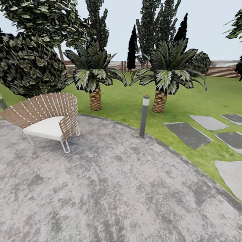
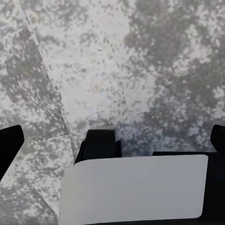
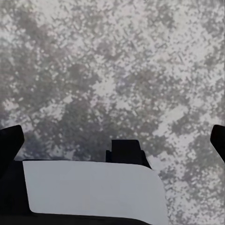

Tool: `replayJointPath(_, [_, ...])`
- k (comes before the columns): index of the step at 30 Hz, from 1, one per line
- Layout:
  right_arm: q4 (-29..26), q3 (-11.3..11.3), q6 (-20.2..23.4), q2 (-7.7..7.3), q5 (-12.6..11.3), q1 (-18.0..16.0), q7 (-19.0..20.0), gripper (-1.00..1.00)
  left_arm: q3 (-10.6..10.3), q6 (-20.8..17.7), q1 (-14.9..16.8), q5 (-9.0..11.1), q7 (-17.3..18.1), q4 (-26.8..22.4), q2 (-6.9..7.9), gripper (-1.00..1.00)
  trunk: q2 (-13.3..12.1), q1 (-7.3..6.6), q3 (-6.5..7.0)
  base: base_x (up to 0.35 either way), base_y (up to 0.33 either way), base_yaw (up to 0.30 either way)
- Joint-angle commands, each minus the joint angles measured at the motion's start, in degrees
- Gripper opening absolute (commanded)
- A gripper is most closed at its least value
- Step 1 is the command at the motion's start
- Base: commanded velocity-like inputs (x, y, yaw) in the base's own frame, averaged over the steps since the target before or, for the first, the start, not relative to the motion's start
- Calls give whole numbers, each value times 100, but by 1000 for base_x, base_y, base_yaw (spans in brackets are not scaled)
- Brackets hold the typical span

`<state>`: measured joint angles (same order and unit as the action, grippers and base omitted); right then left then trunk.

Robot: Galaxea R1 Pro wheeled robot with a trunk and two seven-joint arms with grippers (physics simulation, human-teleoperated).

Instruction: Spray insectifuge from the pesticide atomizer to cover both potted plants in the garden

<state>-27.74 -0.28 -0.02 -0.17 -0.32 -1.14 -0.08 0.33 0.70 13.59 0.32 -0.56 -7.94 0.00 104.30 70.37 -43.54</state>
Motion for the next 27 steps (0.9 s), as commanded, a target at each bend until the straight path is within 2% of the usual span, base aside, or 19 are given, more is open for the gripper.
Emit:
replayJointPath(1, [-4, 0, 1, 0, -3, 0, -1, 100, 2, 8, 4, 3, -6, 3, 0, 100, 44, 22, -28, 0, 0, 239])
replayJointPath(27, [11, 0, 2, 0, -3, 0, -1, 100, 2, 9, 4, 3, -6, 3, -1, 100, 1086, 593, -612, 0, 0, 239])
